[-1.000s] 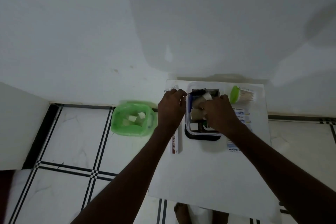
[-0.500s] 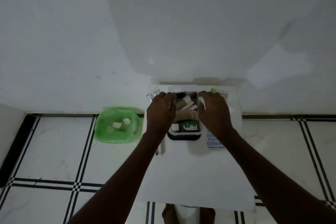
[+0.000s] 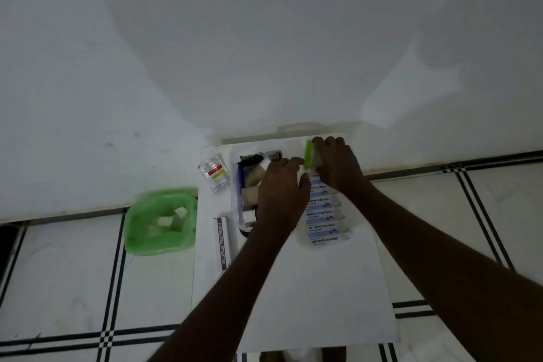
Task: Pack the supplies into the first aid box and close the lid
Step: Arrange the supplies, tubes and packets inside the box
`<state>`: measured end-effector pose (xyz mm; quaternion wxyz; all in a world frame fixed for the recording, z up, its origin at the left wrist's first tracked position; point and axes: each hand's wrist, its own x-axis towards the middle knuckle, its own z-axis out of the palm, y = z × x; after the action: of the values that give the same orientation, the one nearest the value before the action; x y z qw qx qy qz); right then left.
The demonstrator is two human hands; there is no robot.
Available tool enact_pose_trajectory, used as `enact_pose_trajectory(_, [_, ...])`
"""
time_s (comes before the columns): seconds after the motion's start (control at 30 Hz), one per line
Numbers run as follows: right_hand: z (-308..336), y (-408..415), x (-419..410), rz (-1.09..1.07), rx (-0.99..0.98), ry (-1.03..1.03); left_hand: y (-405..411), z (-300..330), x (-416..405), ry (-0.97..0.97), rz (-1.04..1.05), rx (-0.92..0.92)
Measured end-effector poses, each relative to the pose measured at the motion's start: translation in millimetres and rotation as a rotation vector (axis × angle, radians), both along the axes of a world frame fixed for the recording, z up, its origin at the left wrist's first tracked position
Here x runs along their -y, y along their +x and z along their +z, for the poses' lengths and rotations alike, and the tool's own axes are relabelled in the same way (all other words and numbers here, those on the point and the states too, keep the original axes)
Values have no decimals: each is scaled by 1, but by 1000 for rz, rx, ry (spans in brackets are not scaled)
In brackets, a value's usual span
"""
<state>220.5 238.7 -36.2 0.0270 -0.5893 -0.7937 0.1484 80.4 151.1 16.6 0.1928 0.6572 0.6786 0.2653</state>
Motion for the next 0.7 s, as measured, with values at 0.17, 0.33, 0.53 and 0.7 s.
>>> enact_pose_trajectory(0.17, [8,1,1,-75,-85,60,-17,6,6,32,148,92])
enact_pose_trajectory(0.33, [47,-12,22,-126,-277,191,-66,3,37,77,399,44])
enact_pose_trajectory(0.53, [84,-53,53,-92,-334,226,-112,-39,69,-261,592,-95])
enact_pose_trajectory(0.7, [61,-84,77,45,-276,121,-110,-61,86,-486,455,-218])
